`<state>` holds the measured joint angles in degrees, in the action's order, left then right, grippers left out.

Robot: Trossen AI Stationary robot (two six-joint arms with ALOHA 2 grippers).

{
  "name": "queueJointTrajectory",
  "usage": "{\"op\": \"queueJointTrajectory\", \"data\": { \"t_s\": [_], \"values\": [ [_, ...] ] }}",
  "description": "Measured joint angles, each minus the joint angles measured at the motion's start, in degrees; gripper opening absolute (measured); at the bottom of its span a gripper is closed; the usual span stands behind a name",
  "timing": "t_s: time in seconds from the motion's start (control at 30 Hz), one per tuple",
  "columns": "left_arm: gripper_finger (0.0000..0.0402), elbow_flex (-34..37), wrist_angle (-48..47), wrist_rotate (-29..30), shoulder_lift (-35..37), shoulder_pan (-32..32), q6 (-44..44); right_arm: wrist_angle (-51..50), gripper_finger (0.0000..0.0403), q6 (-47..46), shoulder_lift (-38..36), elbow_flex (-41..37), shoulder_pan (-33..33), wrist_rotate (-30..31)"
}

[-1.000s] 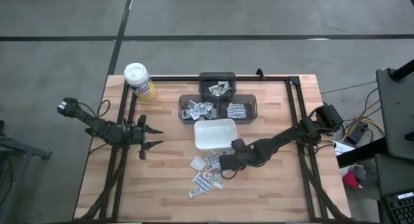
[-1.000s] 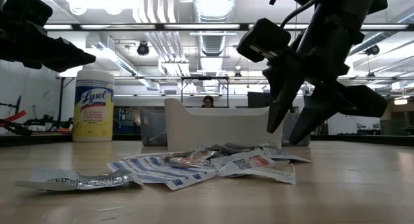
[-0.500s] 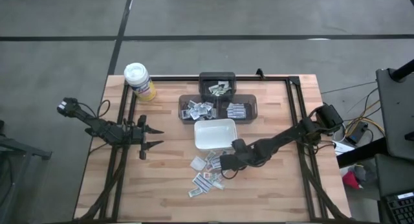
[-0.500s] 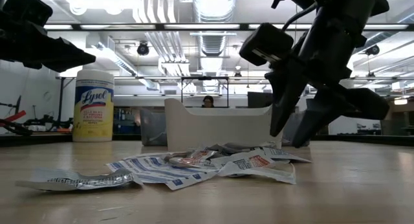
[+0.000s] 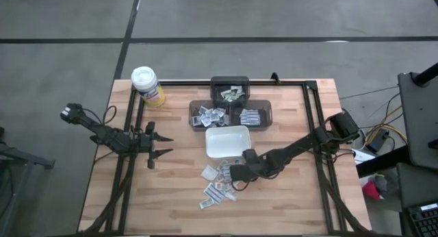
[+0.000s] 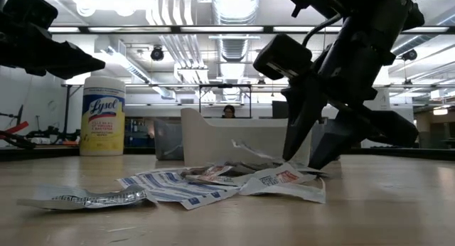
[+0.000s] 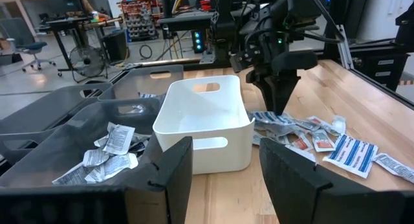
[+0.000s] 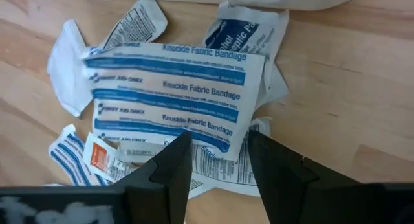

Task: Pick & Place First Aid Supplies
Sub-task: Put the blue bandage into the right black bin

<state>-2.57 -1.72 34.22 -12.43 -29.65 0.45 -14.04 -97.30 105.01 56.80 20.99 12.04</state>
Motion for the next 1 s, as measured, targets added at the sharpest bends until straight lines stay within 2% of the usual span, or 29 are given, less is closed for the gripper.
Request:
{"op": "queueJointTrajectory", "data": {
  "t_s": [0.27,1.0],
  "values": [
    [0.0177,0.0,-0.1,0.0,0.0,0.0,0.0,-0.2,0.0126,0.0,0.0,0.0,0.0,1.6],
    [0.0177,0.0,-0.1,0.0,0.0,0.0,0.0,-0.3,0.0032,1.8,-0.3,0.0,0.0,1.4]
  ]
}}
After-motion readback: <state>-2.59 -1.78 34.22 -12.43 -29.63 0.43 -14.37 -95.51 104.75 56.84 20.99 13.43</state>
